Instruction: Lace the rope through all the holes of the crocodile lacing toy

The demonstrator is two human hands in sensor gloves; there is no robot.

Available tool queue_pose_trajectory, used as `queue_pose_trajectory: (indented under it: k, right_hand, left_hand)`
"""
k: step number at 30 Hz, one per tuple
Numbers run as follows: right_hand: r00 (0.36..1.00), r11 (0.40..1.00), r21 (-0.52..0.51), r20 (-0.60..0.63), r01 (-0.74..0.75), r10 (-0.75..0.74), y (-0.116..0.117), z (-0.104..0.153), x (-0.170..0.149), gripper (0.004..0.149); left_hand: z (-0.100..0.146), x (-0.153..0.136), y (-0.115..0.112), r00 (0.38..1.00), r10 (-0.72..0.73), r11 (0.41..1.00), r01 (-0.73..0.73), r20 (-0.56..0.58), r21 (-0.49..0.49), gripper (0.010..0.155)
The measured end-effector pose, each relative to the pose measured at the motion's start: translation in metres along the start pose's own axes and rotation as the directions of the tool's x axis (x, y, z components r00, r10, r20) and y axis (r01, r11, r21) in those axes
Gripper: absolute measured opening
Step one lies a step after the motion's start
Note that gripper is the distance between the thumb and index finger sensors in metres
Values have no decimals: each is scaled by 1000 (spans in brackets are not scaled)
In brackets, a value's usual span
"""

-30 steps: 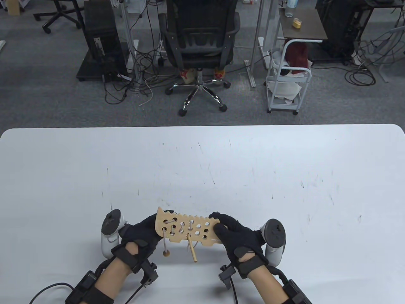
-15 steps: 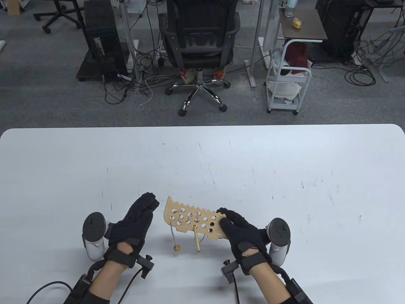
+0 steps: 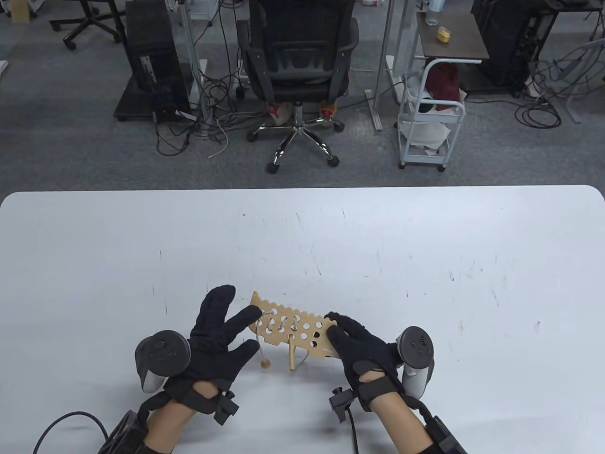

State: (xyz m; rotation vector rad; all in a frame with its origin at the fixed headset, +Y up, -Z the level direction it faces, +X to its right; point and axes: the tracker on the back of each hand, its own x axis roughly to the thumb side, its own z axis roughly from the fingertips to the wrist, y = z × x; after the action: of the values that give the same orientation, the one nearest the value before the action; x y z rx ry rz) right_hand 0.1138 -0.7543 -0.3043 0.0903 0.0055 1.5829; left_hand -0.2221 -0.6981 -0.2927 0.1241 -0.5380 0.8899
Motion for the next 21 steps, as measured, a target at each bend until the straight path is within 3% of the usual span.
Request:
queue_pose_trajectory:
  k: [2,8,21]
  right_hand:
    - [1000,1000,14,-10,0,0,2,1,-1,48]
    - [1000,999,40,-27,-12,13,8,2,-4,48]
    - [999,994,111,-47,-19,24,20,4,-7,49]
  left_hand:
    - [0,4,-5,998,-63,996,63,4,-58,67]
    - [0,15,-16,971,-235,967,239,51,-90,65]
    - [0,20,-31,952,-292,945,302,97,-126,47]
